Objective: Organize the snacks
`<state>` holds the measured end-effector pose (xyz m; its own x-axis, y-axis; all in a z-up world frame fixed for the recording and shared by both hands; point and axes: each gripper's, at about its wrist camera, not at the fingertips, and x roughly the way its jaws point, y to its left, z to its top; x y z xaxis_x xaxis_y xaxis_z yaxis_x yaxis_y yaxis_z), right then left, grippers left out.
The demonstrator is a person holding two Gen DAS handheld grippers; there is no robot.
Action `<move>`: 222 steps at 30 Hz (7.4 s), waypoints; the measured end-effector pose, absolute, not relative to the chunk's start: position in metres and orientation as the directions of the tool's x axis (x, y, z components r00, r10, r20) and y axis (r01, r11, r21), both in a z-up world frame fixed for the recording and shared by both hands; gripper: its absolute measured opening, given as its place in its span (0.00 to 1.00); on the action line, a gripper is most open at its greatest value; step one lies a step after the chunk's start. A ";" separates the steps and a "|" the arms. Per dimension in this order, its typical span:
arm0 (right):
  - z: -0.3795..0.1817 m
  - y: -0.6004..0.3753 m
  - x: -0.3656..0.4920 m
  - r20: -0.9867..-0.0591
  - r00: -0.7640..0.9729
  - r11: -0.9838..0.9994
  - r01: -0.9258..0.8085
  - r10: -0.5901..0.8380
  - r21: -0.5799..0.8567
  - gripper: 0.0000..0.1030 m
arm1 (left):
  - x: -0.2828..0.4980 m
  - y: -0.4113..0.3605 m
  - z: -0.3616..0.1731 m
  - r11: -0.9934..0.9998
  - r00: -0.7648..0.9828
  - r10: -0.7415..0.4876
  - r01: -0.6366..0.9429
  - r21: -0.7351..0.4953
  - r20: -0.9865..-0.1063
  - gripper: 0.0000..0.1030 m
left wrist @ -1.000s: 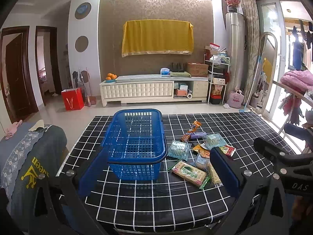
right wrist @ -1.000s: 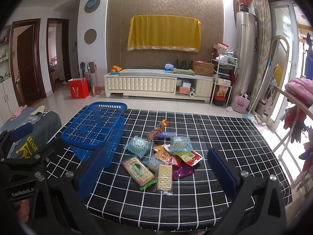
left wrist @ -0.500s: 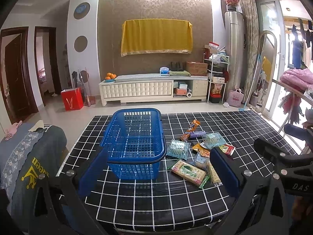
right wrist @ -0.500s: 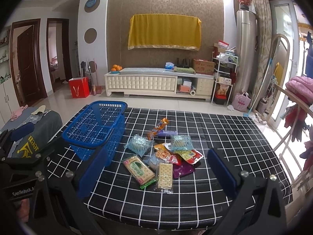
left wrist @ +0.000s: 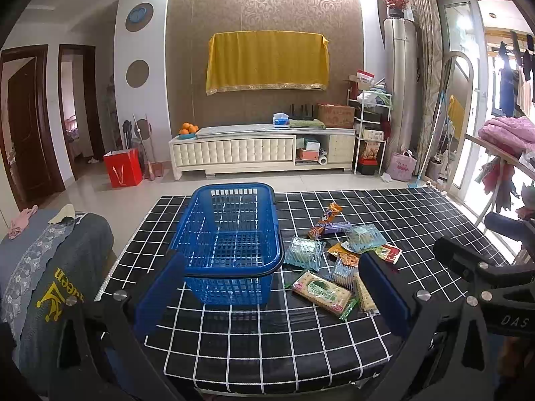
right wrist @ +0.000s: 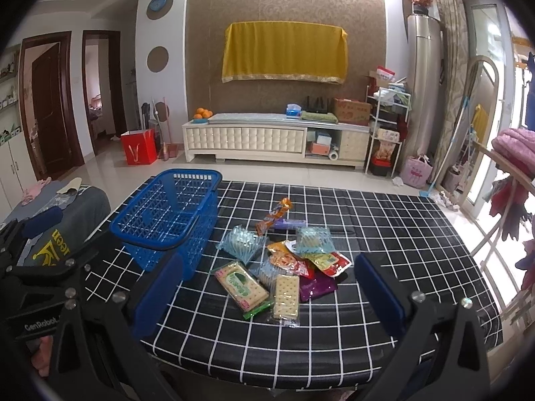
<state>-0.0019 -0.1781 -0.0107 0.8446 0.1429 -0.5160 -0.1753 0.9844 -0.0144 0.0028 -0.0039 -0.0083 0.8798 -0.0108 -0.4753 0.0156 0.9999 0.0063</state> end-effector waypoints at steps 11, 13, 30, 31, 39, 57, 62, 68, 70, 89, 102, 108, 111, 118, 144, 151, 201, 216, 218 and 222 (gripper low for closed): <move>-0.013 -0.180 -0.002 -0.522 0.841 0.985 -0.172 0.144 -0.006 1.00 | 0.000 -0.005 -0.012 1.000 0.876 -0.007 0.011 0.006 -0.483 1.00; -0.014 -0.182 -0.002 -0.521 0.841 0.985 -0.172 0.143 -0.007 1.00 | 0.000 -0.005 -0.012 1.000 0.875 -0.008 0.011 0.004 -0.484 1.00; -0.015 -0.188 -0.002 -0.526 0.838 0.986 -0.165 0.143 0.004 1.00 | -0.003 -0.010 -0.013 1.000 0.874 -0.020 0.026 0.006 -0.486 1.00; -0.015 -0.189 -0.002 -0.527 0.838 0.986 -0.165 0.143 0.006 1.00 | -0.003 -0.010 -0.013 1.000 0.874 -0.020 0.026 0.004 -0.485 1.00; -0.013 -0.191 -0.003 -0.525 0.841 0.988 -0.153 0.132 0.003 1.00 | -0.003 -0.012 -0.012 0.999 0.874 -0.024 0.033 0.010 -0.485 1.00; -0.041 -0.208 0.053 -0.627 0.757 0.968 -0.252 0.186 -0.017 0.99 | 0.043 -0.030 -0.035 0.996 0.802 -0.090 0.065 -0.064 -0.591 1.00; -0.067 -0.193 0.082 -0.707 0.676 0.942 -0.332 0.208 -0.040 0.97 | 0.060 -0.028 -0.061 0.998 0.757 -0.053 0.021 -0.057 -0.651 1.00; -0.113 -0.164 0.110 -0.804 0.536 0.899 -0.438 0.257 -0.004 0.91 | 0.076 -0.012 -0.097 0.997 0.700 -0.030 -0.027 -0.068 -0.714 1.00; -0.128 -0.154 0.119 -0.829 0.491 0.882 -0.472 0.268 0.006 0.86 | 0.080 -0.006 -0.106 0.997 0.684 -0.021 -0.044 -0.071 -0.729 1.00; -0.214 -0.125 0.181 -0.930 0.289 0.819 -0.574 0.226 0.021 0.77 | 0.119 0.017 -0.185 0.984 0.562 -0.009 -0.141 -0.107 -0.827 1.00; -0.217 -0.110 0.199 -0.922 0.309 0.798 -0.603 0.232 -0.001 0.59 | 0.128 0.031 -0.197 0.976 0.546 -0.009 -0.180 -0.127 -0.838 1.00; -0.198 -0.125 0.183 -0.894 0.327 0.828 -0.556 0.306 0.080 0.59 | 0.115 0.034 -0.188 0.974 0.559 -0.011 -0.182 -0.135 -0.829 1.00; -0.179 -0.140 0.168 -0.867 0.378 0.847 -0.523 0.325 0.089 0.59 | 0.107 0.029 -0.180 0.975 0.574 -0.012 -0.174 -0.136 -0.819 1.00; -0.141 -0.198 0.143 -0.803 0.506 0.910 -0.401 0.314 0.104 0.59 | 0.097 -0.001 -0.146 0.988 0.624 -0.027 -0.101 -0.115 -0.781 1.00; -0.153 -0.339 0.139 -0.761 0.624 0.984 -0.091 0.178 0.155 0.59 | 0.161 -0.179 -0.157 0.981 0.510 -0.127 0.193 -0.030 -0.851 1.00; -0.167 -0.358 0.142 -0.776 0.608 0.983 -0.047 0.168 0.176 0.59 | 0.188 -0.209 -0.188 0.981 0.461 -0.069 0.191 0.023 -0.884 0.99; -0.018 -0.158 0.144 -0.674 0.668 0.891 -0.452 0.316 -0.030 0.59 | 0.138 -0.002 -0.038 0.992 0.655 -0.096 0.126 -0.017 -0.750 0.39; -0.038 -0.044 0.213 -0.724 0.542 0.723 -0.686 0.426 -0.088 0.59 | 0.176 0.088 -0.027 0.998 0.662 0.003 0.048 0.046 -0.749 0.39; -0.043 -0.030 0.218 -0.735 0.528 0.690 -0.715 0.426 -0.113 0.59 | 0.184 0.095 -0.029 0.998 0.662 -0.003 0.052 0.042 -0.749 0.39; -0.050 -0.006 0.234 -0.748 0.514 0.645 -0.749 0.421 -0.152 0.59 | 0.202 0.110 -0.035 0.999 0.653 -0.005 0.037 0.025 -0.757 0.39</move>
<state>0.2335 -0.0055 -0.0499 0.5135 0.4206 -0.7479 -0.7491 0.6449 -0.1517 0.2020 0.1101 -0.0348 0.6534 -0.0049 -0.7570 0.0367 0.9990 0.0252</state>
